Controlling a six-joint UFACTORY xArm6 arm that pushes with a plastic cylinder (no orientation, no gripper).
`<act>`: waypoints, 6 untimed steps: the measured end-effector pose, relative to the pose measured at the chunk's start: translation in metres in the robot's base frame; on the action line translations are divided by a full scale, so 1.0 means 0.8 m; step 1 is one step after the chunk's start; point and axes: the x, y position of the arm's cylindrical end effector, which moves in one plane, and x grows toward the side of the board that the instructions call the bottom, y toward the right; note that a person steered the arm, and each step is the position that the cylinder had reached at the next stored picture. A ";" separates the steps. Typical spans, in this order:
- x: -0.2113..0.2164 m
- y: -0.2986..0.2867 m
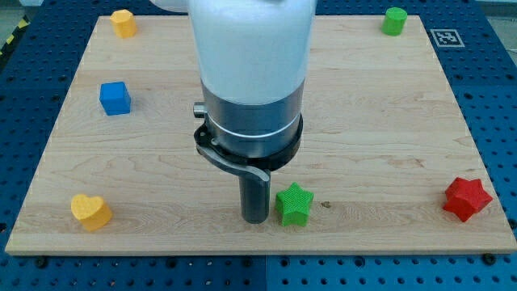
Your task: Push the green star into the red star
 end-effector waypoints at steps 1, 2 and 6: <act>0.000 0.011; 0.000 0.060; 0.000 0.165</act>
